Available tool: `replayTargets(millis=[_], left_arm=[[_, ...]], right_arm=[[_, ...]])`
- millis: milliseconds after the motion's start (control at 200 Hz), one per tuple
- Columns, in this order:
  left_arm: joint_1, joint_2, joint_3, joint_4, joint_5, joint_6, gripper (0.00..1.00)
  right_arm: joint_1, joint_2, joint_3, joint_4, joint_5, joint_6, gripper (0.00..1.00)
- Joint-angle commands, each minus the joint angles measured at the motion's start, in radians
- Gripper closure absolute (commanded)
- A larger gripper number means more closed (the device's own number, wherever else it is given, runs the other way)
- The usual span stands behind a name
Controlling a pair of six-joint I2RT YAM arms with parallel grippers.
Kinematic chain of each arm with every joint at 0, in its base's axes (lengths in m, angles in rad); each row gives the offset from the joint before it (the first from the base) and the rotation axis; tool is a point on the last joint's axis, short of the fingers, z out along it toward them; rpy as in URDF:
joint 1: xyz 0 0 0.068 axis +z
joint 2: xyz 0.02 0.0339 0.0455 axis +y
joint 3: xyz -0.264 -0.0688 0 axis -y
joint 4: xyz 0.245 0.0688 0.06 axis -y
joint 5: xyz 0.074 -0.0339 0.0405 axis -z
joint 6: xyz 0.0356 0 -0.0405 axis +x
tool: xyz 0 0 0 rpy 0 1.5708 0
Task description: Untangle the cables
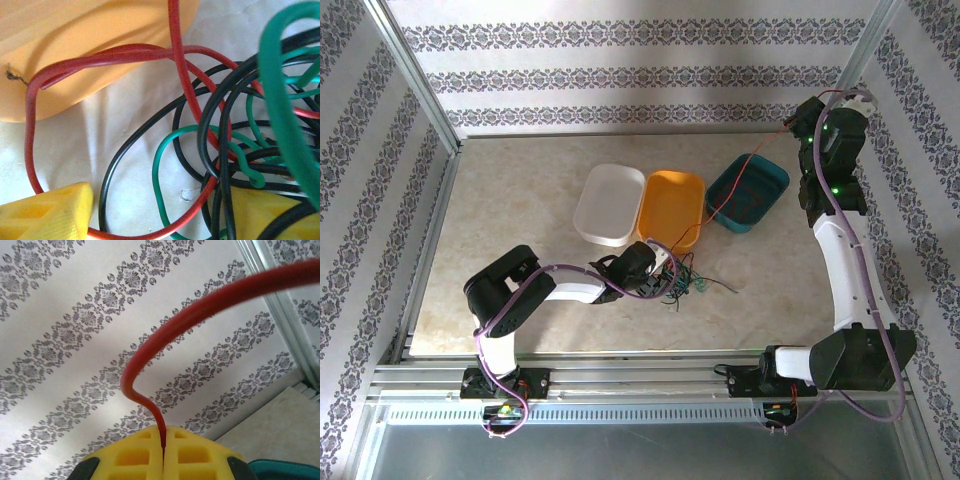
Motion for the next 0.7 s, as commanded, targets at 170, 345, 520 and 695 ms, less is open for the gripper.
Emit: replayTargets(millis=[170, 345, 520, 695], left_arm=[[0.009, 0.017, -0.023, -0.064, -0.042, -0.004, 0.30], [0.009, 0.022, -0.017, -0.066, -0.036, -0.005, 0.30], [0.009, 0.026, -0.011, -0.069, -0.030, -0.003, 0.29], [0.009, 0.028, -0.008, -0.075, -0.031, -0.003, 0.29]], right_arm=[[0.016, -0.098, 0.037, 0.107, -0.044, 0.010, 1.00], [0.040, -0.005, 0.328, -0.141, -0.059, -0.113, 1.00], [0.051, 0.119, 0.551, -0.294, 0.009, -0.144, 1.00], [0.055, 0.230, 0.688, -0.320, 0.030, -0.138, 1.00]])
